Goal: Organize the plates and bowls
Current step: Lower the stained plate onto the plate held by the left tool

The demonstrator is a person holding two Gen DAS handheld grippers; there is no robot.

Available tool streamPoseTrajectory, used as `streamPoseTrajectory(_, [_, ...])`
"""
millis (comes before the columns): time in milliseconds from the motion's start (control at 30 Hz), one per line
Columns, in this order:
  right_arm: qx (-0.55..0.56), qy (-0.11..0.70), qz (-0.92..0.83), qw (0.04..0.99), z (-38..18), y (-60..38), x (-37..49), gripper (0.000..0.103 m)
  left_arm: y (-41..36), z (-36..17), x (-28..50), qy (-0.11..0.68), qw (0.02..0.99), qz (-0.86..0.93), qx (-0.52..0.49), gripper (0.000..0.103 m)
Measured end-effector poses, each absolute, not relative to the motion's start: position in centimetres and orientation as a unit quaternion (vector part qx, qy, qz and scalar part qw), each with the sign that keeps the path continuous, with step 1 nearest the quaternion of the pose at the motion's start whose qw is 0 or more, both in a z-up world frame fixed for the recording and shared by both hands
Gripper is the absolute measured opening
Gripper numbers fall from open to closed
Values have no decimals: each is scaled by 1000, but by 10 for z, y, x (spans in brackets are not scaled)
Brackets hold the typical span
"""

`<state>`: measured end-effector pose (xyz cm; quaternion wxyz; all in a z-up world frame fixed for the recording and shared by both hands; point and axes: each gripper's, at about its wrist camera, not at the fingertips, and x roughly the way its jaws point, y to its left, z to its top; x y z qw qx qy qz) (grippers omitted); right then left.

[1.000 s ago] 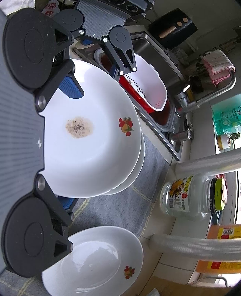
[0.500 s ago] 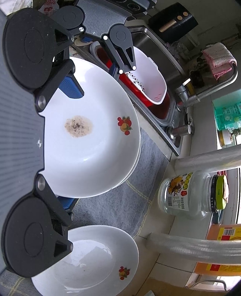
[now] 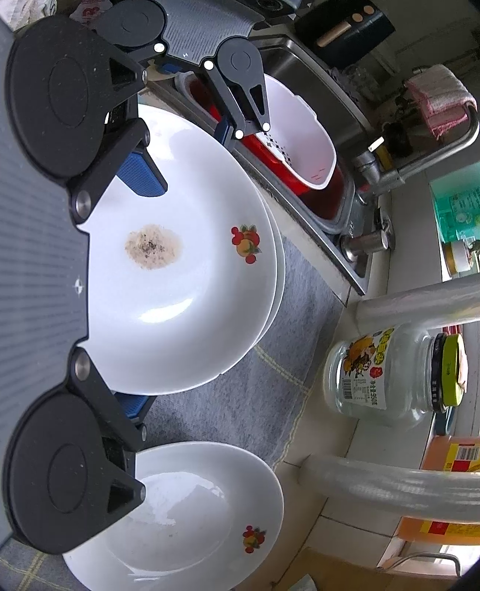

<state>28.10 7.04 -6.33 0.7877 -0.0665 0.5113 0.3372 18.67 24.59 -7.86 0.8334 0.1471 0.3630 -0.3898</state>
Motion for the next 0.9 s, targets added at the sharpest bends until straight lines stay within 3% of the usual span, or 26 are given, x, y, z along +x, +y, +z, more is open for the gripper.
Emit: streamPoseTrajectory(900, [-84, 539, 290, 786, -63, 84, 287, 103, 234, -77, 217, 462, 776, -401, 155, 103])
